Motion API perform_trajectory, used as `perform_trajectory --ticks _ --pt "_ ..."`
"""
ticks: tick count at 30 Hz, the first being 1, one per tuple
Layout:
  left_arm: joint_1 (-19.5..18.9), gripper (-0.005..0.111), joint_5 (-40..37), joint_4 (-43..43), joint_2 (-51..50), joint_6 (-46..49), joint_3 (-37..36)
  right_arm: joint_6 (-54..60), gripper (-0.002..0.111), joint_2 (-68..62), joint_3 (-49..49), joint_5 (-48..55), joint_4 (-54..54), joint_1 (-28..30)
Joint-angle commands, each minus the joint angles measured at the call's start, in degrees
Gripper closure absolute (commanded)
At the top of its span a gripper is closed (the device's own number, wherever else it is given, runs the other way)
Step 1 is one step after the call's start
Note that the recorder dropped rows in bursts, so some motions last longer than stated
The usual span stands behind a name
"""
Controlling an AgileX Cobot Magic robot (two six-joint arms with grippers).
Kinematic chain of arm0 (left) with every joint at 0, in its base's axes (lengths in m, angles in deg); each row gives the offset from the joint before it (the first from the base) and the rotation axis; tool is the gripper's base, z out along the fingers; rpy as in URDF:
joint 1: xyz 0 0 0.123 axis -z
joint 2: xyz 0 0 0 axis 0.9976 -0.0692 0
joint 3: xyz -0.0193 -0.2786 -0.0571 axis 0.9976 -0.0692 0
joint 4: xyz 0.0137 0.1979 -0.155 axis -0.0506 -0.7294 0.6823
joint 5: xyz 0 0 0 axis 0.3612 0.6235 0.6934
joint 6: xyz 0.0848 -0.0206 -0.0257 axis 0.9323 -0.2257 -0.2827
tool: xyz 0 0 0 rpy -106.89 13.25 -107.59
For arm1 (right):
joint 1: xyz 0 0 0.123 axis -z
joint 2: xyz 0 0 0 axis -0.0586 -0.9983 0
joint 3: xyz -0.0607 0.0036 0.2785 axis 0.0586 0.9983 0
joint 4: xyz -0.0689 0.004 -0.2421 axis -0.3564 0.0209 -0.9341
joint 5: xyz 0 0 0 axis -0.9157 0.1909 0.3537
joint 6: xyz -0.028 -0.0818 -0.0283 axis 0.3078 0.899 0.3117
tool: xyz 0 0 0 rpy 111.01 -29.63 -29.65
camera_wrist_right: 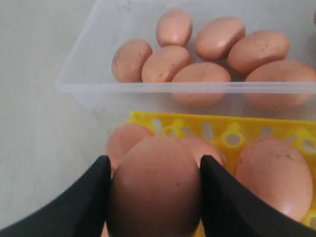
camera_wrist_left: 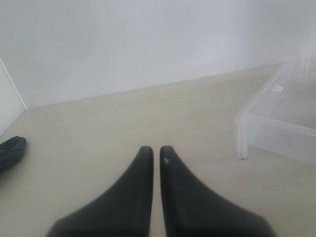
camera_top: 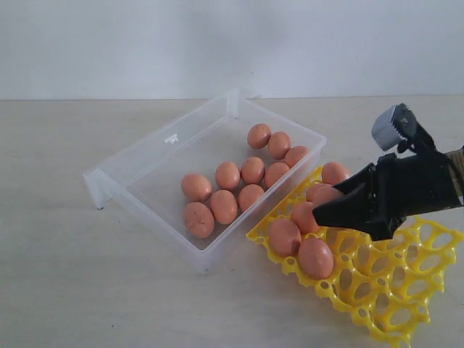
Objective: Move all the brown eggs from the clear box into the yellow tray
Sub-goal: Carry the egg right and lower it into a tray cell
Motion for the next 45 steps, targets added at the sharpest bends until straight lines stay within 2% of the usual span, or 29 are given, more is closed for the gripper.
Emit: perform_trajectory --ticks 1,13,16,21,23,38,45 --pt "0.42 0.103 0.37 0.29 0.14 -0.17 0.15 3.44 0.109 -1.09 -0.42 2.65 -0.6 -1.29" --pt "0.42 0.103 0.37 0.29 0.14 -0.17 0.15 2.79 0.106 -5.44 -0.42 3.15 0.29 -1.29" --pt "0.42 0.103 0.37 0.29 0.14 -0.17 0.15 1.99 0.096 -5.56 -0.42 3.73 0.94 -1.29" --pt "0.42 0.103 0.37 0.29 0.14 -0.17 0.15 1.94 0.065 -5.56 -0.42 4.89 1.32 -1.29" --pt "0.42 0.103 0.37 0.29 0.14 -0.17 0.15 2.08 0.06 -5.56 -0.42 4.89 1.77 -1.29" --pt "0.42 0.103 0.37 0.29 0.14 -0.17 0.15 -2.62 0.06 -5.31 -0.42 4.69 2.8 -1.29" --pt "0.42 0.103 0.37 0.29 0.14 -0.17 0.15 -2.62 0.06 0.03 -0.53 4.54 3.57 -1.29"
